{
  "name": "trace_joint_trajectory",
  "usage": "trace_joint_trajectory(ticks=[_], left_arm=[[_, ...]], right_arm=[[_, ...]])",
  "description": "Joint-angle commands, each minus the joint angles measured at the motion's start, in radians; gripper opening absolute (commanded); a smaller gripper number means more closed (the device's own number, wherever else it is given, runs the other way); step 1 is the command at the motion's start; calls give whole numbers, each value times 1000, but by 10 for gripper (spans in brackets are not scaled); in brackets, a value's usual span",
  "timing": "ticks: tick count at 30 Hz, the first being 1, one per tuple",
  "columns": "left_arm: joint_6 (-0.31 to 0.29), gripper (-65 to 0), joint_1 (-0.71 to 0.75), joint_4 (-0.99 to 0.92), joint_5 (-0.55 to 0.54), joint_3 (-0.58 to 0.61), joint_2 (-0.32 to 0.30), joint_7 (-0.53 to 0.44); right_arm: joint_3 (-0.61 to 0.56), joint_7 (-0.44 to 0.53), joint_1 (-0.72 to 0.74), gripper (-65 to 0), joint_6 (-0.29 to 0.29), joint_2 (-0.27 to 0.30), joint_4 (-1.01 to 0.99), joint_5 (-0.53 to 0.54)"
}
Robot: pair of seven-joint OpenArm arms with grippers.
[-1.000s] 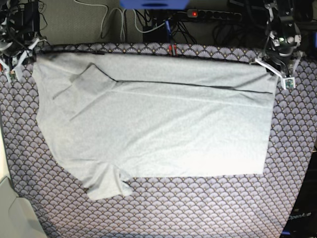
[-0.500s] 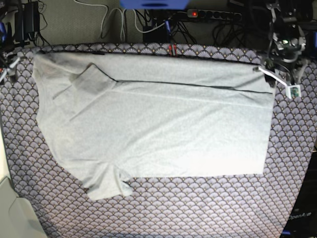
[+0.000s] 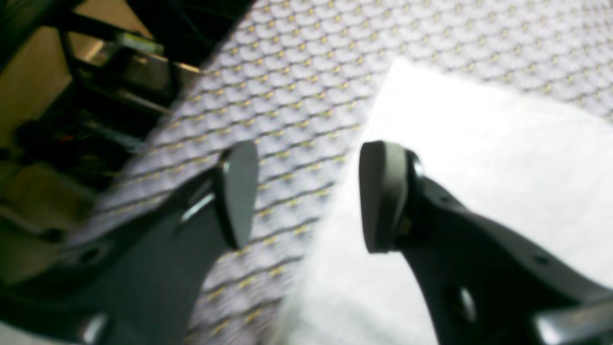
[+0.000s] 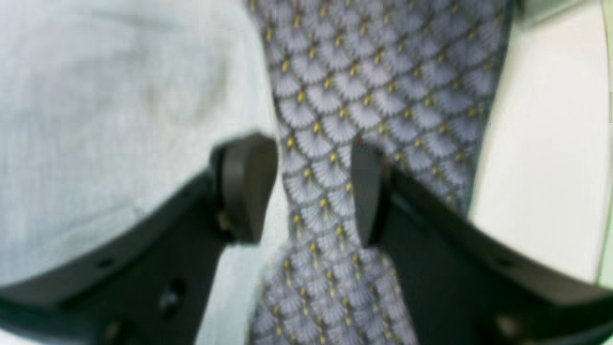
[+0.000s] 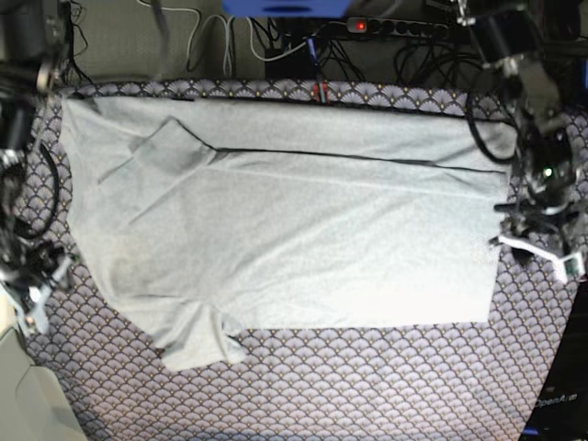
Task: Fold the T-shirt properly
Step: 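Release and move both grippers to the shirt's hem corners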
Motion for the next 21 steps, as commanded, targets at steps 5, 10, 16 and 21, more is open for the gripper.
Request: trace_joint_trajectory(ticks=[5, 10, 16, 21], left_arm=[[1, -318, -194, -184, 1, 11, -5, -25], [1, -318, -330, -374, 1, 12, -12, -30], [1, -318, -391, -535, 14, 60, -17, -165], [7, -318, -417, -638, 58, 136, -26, -252]], right_arm=[[-65, 204, 189, -352, 0, -49, -267, -163], [-60, 410, 282, -352, -61, -68, -510, -226], [-65, 538, 299, -352, -127, -66, -639, -226], [-63, 549, 293, -352, -127, -74, -666, -224]])
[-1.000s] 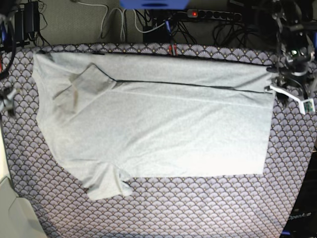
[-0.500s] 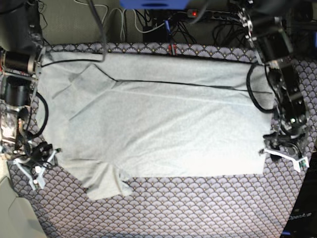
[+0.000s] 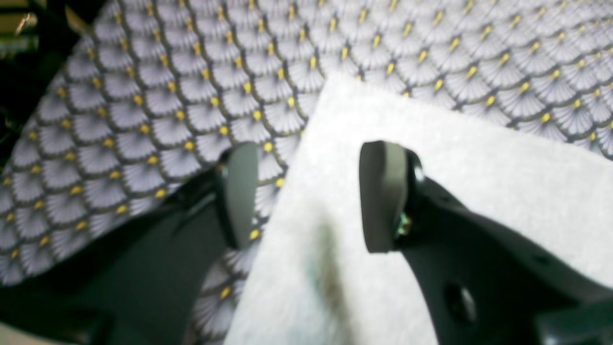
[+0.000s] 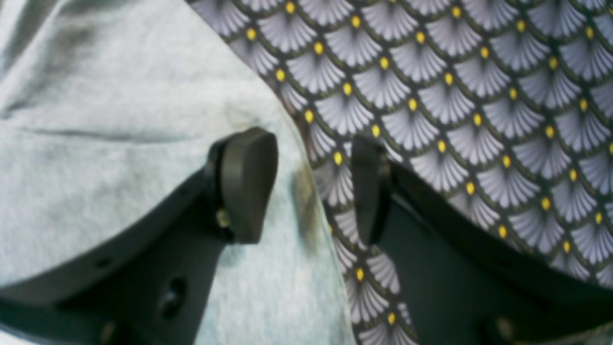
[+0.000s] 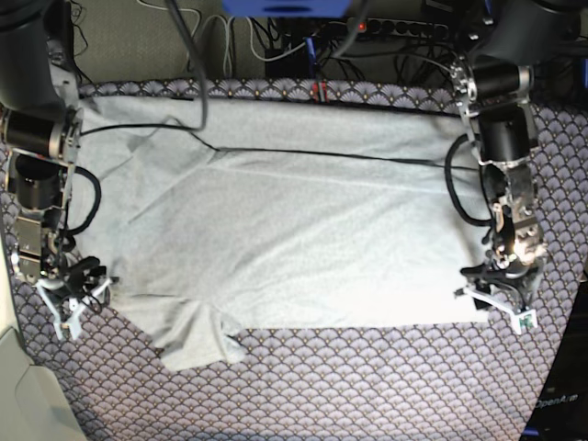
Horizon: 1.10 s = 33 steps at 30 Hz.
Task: Fold the T-shirt properly
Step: 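Release and move both grippers to the shirt's hem corners, then grasp the hem corners with both grippers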
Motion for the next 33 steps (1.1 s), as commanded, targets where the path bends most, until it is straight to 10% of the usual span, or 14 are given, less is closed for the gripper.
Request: trace_joint_trajectory(ticks=[1, 15, 22, 33], left_arm=[[0, -318, -38, 12, -1, 1, -13, -30], [1, -318, -40, -2, 1, -5, -16, -37], [1, -318, -113, -184, -2, -3, -19, -106], [1, -318, -236, -529, 2, 3, -34, -353]], right_arm=[[7, 19, 28, -352, -3, 13, 6, 10], [4, 45, -44, -361, -3, -20, 2, 8], [4, 36, -44, -650, -3, -20, 0, 8], [4, 38, -93, -650, -3, -20, 6, 8]])
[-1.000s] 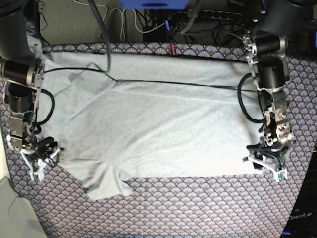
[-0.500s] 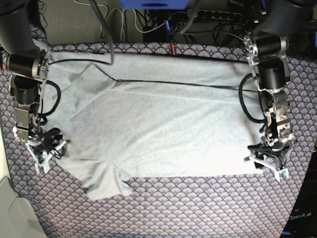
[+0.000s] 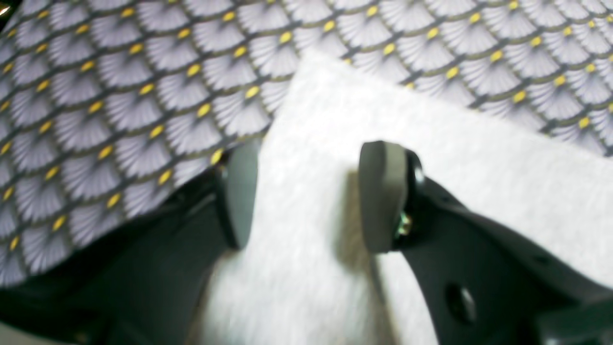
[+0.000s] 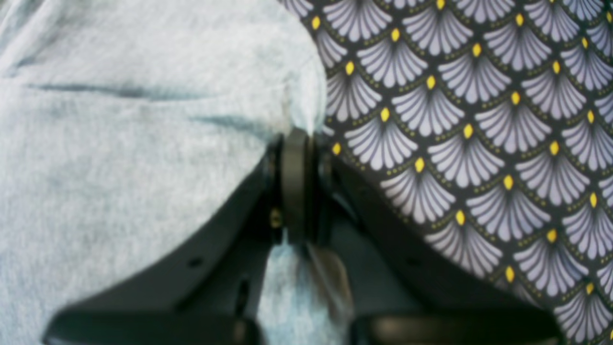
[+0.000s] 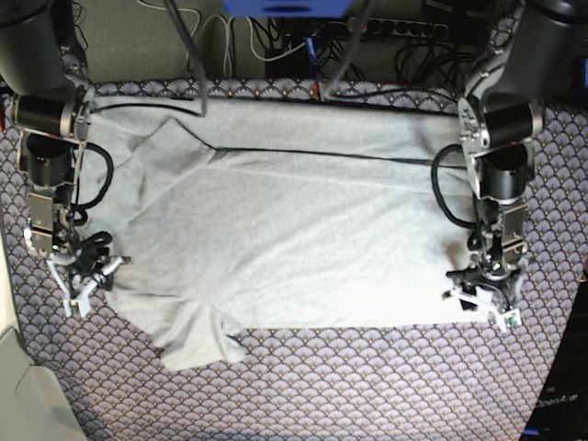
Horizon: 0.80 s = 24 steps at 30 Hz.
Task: Fold the T-shirt properly
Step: 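Grasp the hem corners with both grippers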
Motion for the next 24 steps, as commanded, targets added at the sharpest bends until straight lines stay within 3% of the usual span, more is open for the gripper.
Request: trace_joint_trajectory(ticks=[1, 7, 20, 24], left_arm=[[5, -318, -38, -5, 1, 0, -19, -35], [6, -318, -56, -88, 1, 0, -41, -124], [0, -320, -47, -163, 1, 2, -49, -134], [-1, -321, -41, -217, 2, 2, -49, -220]], right_arm=[[1, -49, 7, -650, 2, 9, 1, -19], [1, -50, 6, -650, 2, 12, -1, -19], [3, -50, 6, -650, 2, 15, -1, -19], [3, -50, 6, -650, 2, 16, -1, -19]])
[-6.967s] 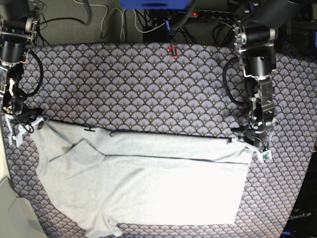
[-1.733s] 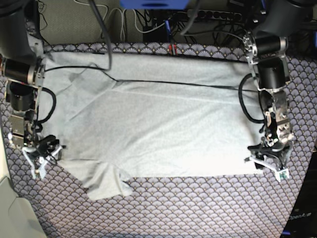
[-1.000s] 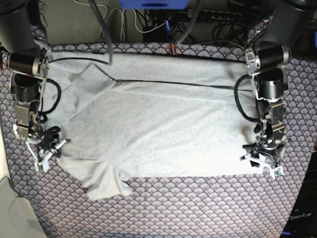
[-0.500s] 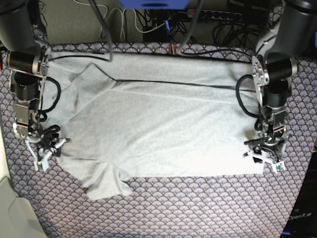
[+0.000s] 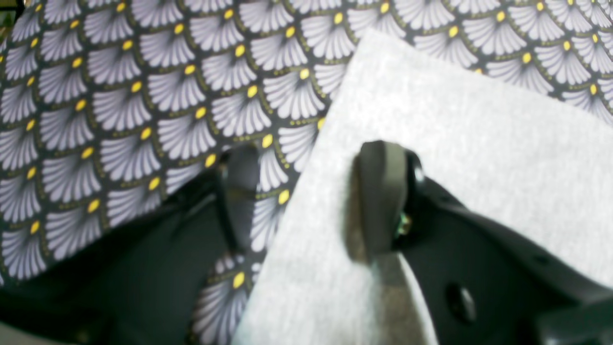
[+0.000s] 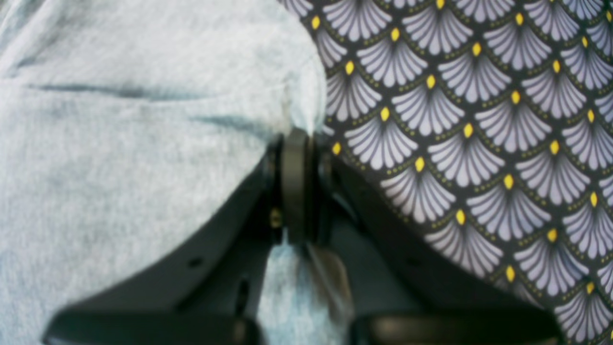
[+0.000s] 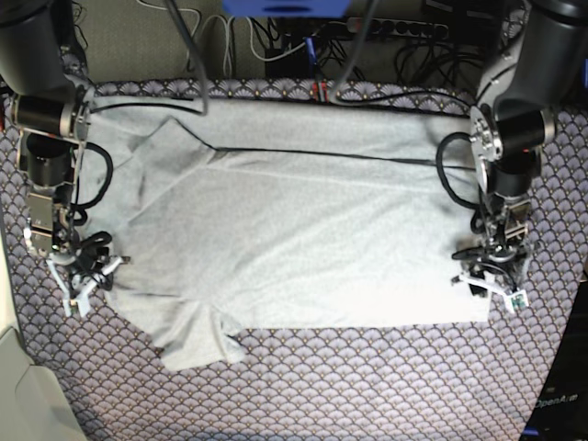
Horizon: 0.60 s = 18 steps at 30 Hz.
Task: Fold the T-shirt properly
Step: 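Grasp the hem corners with both grippers, then lift the hem and fold it over toward the collar with both grippers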
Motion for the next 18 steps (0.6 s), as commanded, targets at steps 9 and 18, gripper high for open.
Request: trace_joint_trajectory(ticks=[9, 18], left_arm=[[-7, -591, -19, -5, 0, 98, -7, 4], [-6, -646, -18, 13, -1, 135, -7, 12]], right_arm=[[0, -50, 6, -650, 2, 15, 0, -19], [3, -57, 9, -650, 3, 13, 29, -16]])
